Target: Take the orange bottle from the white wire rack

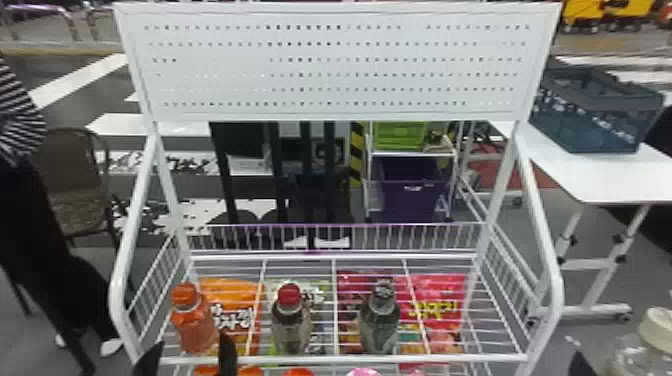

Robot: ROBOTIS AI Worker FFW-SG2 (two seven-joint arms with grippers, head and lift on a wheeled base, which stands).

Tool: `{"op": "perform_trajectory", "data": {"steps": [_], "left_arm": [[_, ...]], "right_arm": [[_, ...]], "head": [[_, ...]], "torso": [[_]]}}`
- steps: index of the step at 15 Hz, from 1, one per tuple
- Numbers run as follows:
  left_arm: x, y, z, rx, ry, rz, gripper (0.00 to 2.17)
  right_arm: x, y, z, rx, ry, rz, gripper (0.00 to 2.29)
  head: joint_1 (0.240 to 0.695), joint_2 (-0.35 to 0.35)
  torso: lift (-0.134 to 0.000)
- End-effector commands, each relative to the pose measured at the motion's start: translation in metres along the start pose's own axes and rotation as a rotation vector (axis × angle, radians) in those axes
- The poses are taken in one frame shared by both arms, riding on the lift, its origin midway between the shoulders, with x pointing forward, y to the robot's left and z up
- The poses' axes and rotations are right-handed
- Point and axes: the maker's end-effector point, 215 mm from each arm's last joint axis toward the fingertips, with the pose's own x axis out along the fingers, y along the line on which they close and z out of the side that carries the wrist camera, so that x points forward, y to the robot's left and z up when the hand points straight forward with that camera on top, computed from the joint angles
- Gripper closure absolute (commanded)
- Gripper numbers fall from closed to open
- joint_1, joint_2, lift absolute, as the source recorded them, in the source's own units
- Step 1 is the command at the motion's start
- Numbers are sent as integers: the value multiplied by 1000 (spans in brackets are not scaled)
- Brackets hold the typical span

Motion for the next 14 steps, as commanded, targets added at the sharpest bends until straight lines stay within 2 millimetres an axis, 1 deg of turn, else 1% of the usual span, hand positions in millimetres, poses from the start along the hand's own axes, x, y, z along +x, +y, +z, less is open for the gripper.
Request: {"op": "perform_trajectory", "data": {"steps": [1,3,4,5,8,9,10,11,12,13,14], "left_arm": [[17,9,4,6,-17,9,83],[30,17,8,12,-24,18,83],[35,16,10,10,-27,14,83],[40,13,14,9,-33,2,83],[54,4,14,23,-19,-19,83],[57,2,13,26,-19,-34,144],[60,0,12,29,-12,-47,498],[62,3,8,35,3,-33,1423],[63,6,9,32,5,-9,2081],[62,7,7,34,13,-4,2152],[58,7,8,34,14,-6,2152]], "right_arm": [[2,0,-1,2,4,0,1008],[2,1,-1,1,6,1,1008],[3,1,-3,1,11,1,1008],[3,0,-3,-2,12,1,1008],[3,0,-1,-2,9,0,1008],[3,-1,0,-2,8,-1,1008],[3,-4,0,-4,8,-5,1008],[2,-6,-2,-7,13,-8,1008],[2,-6,-2,-8,13,-9,1008],[2,-6,-2,-8,13,-9,1008],[1,-6,-1,-9,12,-8,1008]], "head": [[499,0],[499,0],[499,0],[499,0],[499,0],[499,0],[499,0],[499,0],[499,0],[499,0],[499,0]], "torso": [[0],[0],[0],[0],[0],[0],[0],[0],[0],[0],[0]]}}
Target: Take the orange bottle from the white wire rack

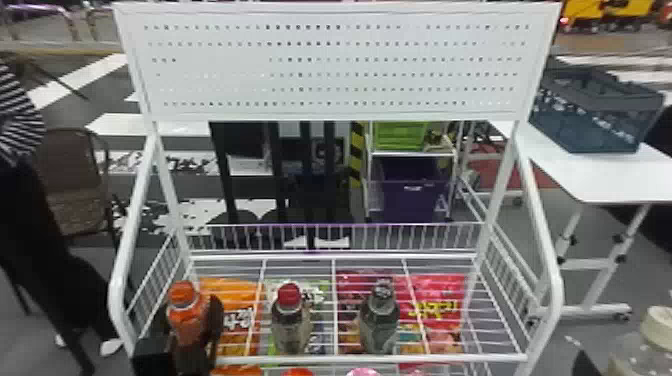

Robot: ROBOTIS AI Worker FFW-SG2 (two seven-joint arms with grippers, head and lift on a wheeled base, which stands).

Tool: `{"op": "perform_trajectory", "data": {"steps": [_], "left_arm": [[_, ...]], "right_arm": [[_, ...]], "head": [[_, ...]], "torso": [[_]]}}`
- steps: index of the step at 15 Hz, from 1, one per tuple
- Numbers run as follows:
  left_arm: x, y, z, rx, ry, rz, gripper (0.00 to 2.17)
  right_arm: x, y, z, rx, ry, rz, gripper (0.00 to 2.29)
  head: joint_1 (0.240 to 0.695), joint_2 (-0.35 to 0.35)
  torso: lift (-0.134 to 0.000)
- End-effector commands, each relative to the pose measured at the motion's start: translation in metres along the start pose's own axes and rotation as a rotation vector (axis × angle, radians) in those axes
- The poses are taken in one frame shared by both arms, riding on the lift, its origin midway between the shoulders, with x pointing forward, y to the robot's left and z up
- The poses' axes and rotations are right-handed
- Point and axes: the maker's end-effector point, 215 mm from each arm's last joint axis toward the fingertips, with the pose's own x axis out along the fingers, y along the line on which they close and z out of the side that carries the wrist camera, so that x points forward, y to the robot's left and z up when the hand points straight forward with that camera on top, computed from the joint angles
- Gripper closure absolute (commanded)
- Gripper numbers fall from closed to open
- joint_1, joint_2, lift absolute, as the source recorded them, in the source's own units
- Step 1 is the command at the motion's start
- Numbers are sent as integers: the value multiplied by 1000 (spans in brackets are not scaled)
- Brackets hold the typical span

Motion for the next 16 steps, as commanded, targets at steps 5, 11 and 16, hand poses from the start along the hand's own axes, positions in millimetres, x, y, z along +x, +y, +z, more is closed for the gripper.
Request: {"op": "perform_trajectory", "data": {"steps": [5,11,16], "left_arm": [[-44,-16,48,3,48,-33,2152],[-96,19,140,80,82,-22,2148],[-125,47,152,97,87,-36,2145]], "right_arm": [[1,4,5,6,-9,5,1008],[0,12,11,15,-20,19,1008],[0,16,18,13,-32,24,1008]], "head": [[499,0],[499,0],[499,0]], "torso": [[0],[0],[0]]}}
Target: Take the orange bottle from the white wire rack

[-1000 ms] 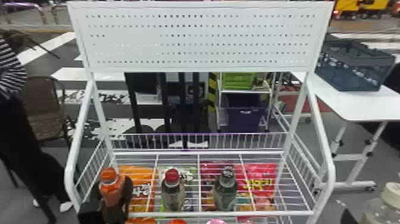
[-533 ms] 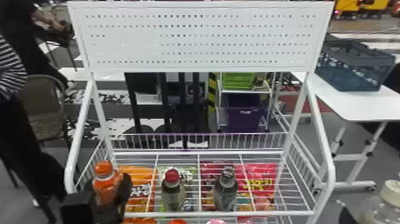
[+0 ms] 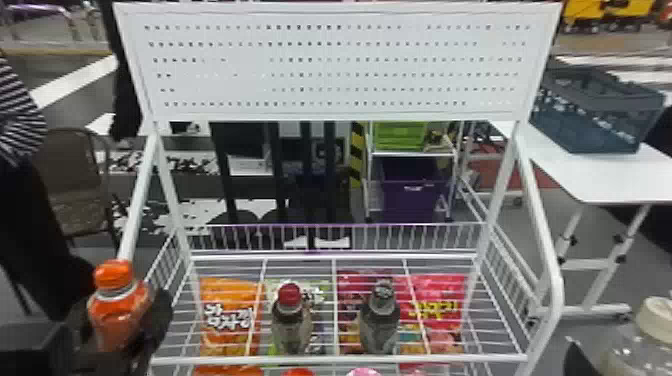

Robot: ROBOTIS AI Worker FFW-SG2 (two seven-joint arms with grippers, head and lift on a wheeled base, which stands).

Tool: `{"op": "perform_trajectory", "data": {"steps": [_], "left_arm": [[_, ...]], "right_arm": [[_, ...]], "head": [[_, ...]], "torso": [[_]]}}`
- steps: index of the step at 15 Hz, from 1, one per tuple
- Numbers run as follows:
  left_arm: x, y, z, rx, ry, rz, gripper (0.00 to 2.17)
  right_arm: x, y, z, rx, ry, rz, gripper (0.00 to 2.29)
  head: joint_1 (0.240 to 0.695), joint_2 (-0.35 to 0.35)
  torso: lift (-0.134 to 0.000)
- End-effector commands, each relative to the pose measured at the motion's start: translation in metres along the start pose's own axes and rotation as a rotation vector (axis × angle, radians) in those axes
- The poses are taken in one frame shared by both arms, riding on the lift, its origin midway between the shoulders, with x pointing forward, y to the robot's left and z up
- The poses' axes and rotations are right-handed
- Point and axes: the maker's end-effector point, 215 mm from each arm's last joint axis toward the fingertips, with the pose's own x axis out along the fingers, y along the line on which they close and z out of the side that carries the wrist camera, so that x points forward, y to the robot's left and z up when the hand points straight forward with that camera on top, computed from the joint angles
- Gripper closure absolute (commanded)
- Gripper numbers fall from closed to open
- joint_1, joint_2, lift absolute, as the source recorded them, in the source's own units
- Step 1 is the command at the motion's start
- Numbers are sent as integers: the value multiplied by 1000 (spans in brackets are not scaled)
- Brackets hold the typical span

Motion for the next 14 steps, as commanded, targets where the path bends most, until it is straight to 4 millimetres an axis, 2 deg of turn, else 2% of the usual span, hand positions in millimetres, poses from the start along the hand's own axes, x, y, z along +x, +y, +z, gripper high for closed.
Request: {"op": "perform_trajectory", "data": {"steps": [1,3,8,14], "left_arm": [[-13,7,-1,1,7,6,2145],[-14,7,-5,1,13,6,2148],[-10,8,6,-9,-13,12,2145],[-9,8,5,-8,-8,13,2145]], "right_arm": [[0,0,3,-1,-3,0,1008],[0,1,3,-3,-4,1,1008],[0,1,3,2,-4,1,1008],[0,3,2,9,-5,3,1008]], "head": [[499,0],[499,0],[499,0],[499,0]], "torso": [[0],[0],[0],[0]]}}
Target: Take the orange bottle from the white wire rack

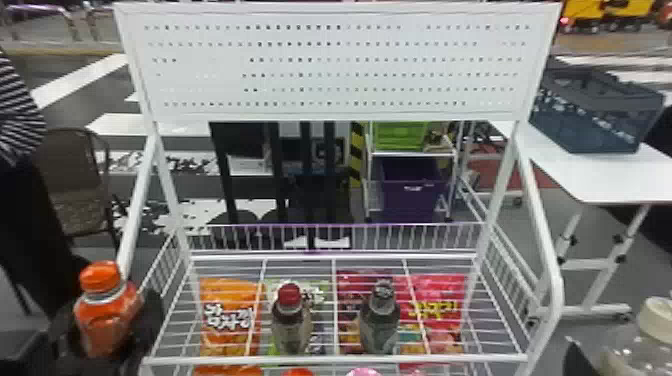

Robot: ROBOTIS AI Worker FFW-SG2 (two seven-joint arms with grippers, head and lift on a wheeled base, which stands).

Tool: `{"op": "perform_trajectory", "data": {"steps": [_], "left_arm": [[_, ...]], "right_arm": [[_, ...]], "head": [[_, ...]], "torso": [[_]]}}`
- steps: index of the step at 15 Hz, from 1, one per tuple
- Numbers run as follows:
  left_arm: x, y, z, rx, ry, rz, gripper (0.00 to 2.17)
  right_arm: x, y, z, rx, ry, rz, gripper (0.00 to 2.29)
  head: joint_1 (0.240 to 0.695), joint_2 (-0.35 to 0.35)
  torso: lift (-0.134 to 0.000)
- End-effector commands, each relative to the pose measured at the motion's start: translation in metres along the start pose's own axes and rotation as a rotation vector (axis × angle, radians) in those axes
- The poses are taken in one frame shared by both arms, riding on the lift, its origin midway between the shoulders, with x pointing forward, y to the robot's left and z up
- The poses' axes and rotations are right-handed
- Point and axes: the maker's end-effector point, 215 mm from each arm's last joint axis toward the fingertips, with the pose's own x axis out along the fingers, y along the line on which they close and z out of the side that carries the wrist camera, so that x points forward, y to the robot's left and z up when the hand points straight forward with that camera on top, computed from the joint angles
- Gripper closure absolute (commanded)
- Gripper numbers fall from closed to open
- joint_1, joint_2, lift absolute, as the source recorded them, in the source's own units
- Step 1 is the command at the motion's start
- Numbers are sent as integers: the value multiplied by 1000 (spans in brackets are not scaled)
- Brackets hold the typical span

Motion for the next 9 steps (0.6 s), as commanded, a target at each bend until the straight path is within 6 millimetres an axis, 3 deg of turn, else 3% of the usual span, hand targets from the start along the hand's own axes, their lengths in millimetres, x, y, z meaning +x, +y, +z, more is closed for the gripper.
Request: {"op": "perform_trajectory", "data": {"steps": [1,9], "left_arm": [[0,0,0,1,-1,-1,2145],[1,-1,1,2,0,-2,2145]], "right_arm": [[1,1,1,3,-3,1,1008],[-1,-1,0,2,-2,-2,1008]], "head": [[499,0],[499,0]], "torso": [[0],[0]]}}
